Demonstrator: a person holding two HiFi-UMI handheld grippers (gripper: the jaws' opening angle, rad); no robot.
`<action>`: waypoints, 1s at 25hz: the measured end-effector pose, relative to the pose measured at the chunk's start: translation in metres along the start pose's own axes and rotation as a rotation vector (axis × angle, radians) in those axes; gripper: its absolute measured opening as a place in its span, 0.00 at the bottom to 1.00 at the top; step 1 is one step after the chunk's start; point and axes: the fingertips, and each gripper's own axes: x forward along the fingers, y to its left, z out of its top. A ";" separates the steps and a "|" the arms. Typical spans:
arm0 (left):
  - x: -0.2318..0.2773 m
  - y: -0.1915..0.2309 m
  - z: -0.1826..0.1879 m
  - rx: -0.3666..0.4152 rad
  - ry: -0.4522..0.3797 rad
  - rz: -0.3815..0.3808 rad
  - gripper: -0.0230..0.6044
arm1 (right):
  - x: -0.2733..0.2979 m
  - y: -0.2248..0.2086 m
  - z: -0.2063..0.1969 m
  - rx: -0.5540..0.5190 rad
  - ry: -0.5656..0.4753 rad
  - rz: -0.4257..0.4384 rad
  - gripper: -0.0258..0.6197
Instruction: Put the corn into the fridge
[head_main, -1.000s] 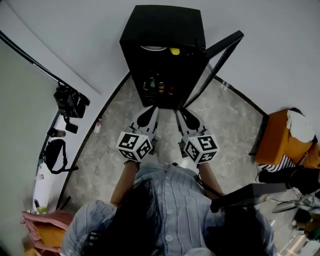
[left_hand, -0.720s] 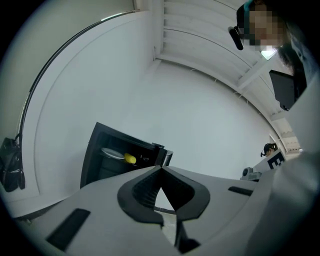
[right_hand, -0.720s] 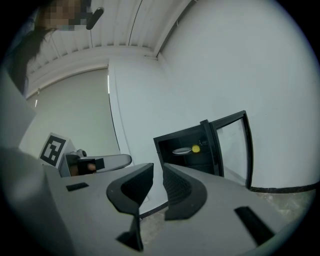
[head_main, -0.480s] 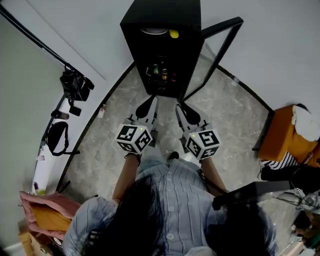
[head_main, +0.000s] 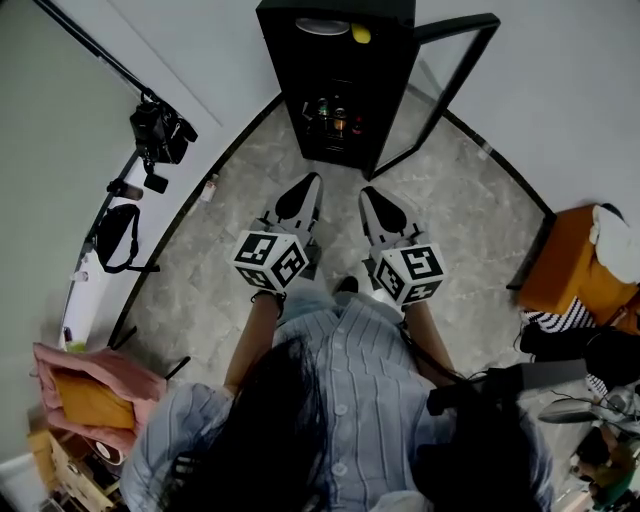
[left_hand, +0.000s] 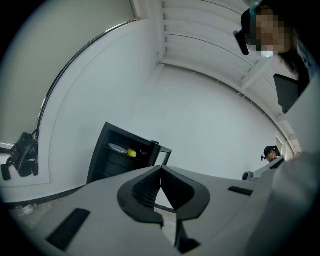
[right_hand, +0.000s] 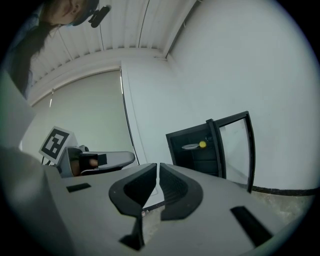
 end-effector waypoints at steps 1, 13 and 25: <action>-0.003 -0.001 -0.001 -0.001 0.000 0.002 0.05 | -0.001 0.003 -0.001 -0.003 -0.001 0.005 0.09; -0.029 -0.013 -0.008 0.008 0.016 -0.007 0.05 | -0.012 0.029 -0.011 -0.020 0.028 0.055 0.07; -0.045 0.005 -0.003 0.006 0.012 0.018 0.05 | 0.003 0.045 -0.018 -0.035 0.057 0.079 0.07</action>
